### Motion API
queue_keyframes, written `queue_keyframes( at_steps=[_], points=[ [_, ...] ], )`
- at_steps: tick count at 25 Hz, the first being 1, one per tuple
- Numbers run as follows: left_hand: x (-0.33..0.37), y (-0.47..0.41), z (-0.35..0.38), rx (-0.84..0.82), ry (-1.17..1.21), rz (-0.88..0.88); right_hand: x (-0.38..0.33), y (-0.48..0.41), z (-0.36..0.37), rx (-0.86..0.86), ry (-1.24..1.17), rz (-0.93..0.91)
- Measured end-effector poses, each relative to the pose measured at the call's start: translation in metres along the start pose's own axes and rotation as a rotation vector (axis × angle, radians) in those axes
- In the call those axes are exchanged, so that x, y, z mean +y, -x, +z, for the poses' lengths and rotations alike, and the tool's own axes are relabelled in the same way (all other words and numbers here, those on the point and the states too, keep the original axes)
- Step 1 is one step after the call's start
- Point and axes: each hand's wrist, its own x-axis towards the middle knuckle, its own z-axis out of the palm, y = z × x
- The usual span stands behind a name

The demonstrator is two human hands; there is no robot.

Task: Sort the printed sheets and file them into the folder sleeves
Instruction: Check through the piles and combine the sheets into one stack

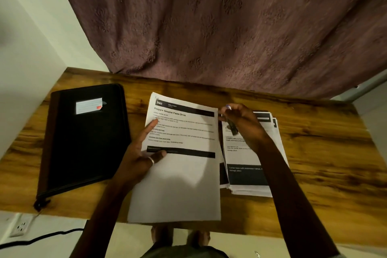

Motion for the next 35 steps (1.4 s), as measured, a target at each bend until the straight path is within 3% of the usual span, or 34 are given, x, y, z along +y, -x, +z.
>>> queue_keyframes(
  at_steps=[3, 7, 13, 18, 23, 31, 35],
  points=[
    [-0.003, -0.006, 0.006, 0.037, 0.040, -0.011, 0.044, 0.018, -0.005, 0.149, -0.230, 0.207],
    [-0.006, -0.016, 0.032, 0.007, 0.132, -0.040, 0.083, 0.052, -0.003, 0.095, -0.472, 0.347],
    [-0.011, -0.048, 0.097, 0.031, 0.086, -0.062, 0.088, 0.050, -0.049, 0.294, -0.242, 0.317],
    [-0.002, -0.083, 0.173, 0.080, -0.083, -0.050, 0.097, 0.031, -0.113, 0.460, 0.030, 0.130],
    [-0.012, -0.112, 0.230, 0.027, -0.261, -0.110, 0.126, 0.000, -0.146, 0.582, 0.457, 0.273],
    [-0.035, -0.125, 0.258, 0.035, -0.434, -0.071, 0.158, -0.020, -0.145, 0.498, 0.294, 0.319],
    [-0.035, -0.125, 0.260, 0.069, -0.557, -0.041, 0.166, -0.020, -0.152, 0.505, 0.366, 0.301]
  ],
)
